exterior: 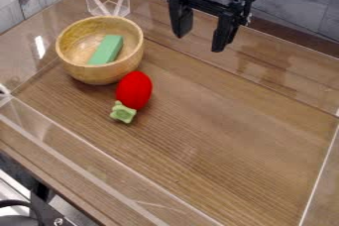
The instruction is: Remove the green stick from the brown bowl and put it on the table
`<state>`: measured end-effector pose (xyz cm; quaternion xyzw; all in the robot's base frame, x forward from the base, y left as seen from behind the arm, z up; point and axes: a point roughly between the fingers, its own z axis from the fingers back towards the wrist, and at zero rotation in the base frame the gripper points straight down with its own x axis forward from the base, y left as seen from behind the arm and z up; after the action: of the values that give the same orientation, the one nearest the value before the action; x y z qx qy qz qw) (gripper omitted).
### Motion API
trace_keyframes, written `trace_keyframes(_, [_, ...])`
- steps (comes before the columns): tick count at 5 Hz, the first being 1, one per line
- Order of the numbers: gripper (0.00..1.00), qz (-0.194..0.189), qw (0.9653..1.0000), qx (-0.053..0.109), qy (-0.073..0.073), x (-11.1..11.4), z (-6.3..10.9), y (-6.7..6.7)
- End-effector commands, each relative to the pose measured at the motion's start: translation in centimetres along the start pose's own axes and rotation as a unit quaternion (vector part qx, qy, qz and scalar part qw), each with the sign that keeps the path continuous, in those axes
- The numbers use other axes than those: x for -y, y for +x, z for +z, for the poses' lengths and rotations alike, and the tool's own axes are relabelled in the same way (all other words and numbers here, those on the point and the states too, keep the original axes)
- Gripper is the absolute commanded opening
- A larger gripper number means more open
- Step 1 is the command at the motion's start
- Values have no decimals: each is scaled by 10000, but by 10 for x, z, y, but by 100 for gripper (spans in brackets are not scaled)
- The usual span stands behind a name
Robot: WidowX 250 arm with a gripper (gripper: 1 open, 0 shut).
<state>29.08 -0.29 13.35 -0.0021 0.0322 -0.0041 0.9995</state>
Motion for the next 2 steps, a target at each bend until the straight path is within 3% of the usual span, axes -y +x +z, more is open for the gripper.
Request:
trace_keyframes(1, [100, 162, 9998, -80, -10, -10, -11, -5])
trace_keyframes(2, [100, 436, 9990, 48, 13, -47, -13, -15])
